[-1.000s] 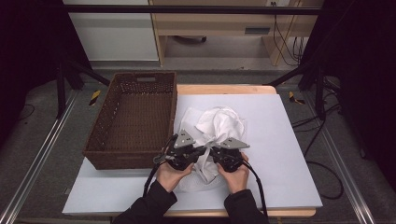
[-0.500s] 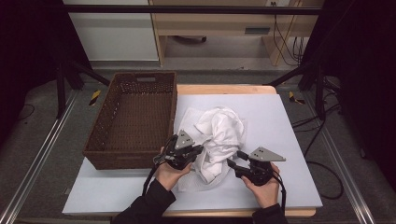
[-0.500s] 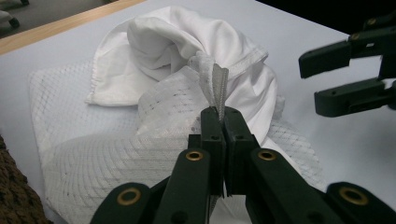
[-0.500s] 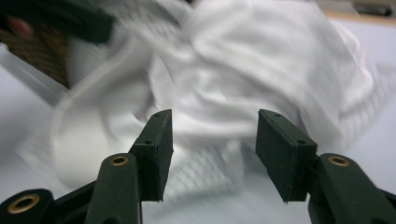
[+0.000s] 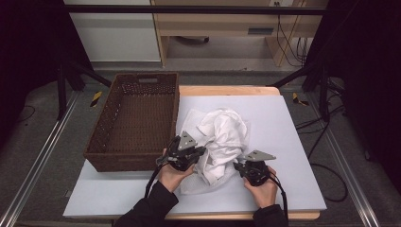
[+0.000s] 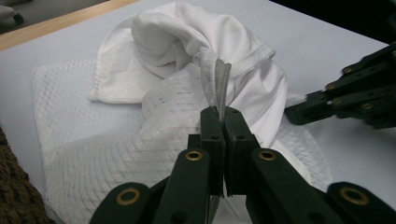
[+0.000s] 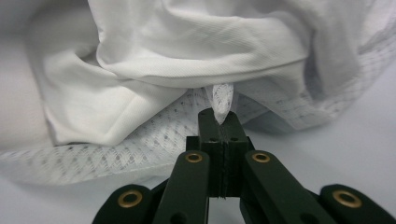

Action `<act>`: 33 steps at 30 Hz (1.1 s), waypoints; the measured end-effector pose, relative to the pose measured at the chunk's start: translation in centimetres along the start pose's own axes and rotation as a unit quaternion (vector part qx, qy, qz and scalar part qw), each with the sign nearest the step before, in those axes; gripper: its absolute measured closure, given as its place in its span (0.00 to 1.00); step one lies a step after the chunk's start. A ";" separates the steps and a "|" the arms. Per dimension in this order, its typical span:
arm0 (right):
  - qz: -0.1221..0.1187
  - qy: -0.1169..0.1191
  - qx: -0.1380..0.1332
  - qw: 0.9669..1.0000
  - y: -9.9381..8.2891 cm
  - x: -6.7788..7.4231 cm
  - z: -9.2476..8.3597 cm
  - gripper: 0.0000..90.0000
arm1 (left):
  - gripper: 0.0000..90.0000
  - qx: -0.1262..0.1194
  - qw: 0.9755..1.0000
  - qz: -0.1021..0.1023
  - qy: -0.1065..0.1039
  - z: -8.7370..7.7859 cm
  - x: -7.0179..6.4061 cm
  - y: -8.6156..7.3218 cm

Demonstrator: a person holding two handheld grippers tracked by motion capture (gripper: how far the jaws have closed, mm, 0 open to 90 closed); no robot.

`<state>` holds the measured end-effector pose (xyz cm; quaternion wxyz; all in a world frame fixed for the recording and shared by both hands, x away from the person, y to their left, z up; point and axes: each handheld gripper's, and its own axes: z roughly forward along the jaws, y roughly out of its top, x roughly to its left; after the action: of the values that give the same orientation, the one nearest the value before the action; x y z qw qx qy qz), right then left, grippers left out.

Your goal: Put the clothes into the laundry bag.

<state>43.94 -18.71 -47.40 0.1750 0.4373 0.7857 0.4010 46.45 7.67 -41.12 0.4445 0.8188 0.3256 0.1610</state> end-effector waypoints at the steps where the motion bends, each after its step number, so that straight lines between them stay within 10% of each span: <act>1: 0.002 0.003 -0.004 1.000 -0.2 -0.1 -0.7 1.00 | 0.98 0.000 1.000 0.000 0.000 0.0 0.0 0.0; 6: 0.030 0.003 -0.012 0.999 -3.0 -0.6 -4.1 1.00 | 0.98 0.003 1.000 0.000 -0.008 0.7 -0.5 -0.3; 11: 0.038 -0.004 -0.002 0.999 -4.8 -1.0 -3.6 0.96 | 0.97 0.005 1.000 0.008 -0.014 1.4 -1.4 -0.4; 21: 0.006 -0.035 -0.093 0.995 1.0 -1.5 -4.6 0.36 | 0.97 0.006 1.000 -0.001 -0.015 1.1 -0.7 -0.6; 27: 0.014 0.017 -0.059 0.998 3.3 -1.2 0.0 0.42 | 0.98 0.010 1.000 0.000 -0.015 1.1 -0.6 -0.6; 33: 0.005 0.005 -0.071 0.997 3.0 -1.2 0.3 0.92 | 0.98 0.009 1.000 -0.008 -0.019 1.0 -0.4 -0.5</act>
<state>46.47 -18.63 -45.31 0.1994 0.4253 0.7542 0.4588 46.55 6.97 -42.11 0.4445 0.8232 0.3248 0.1390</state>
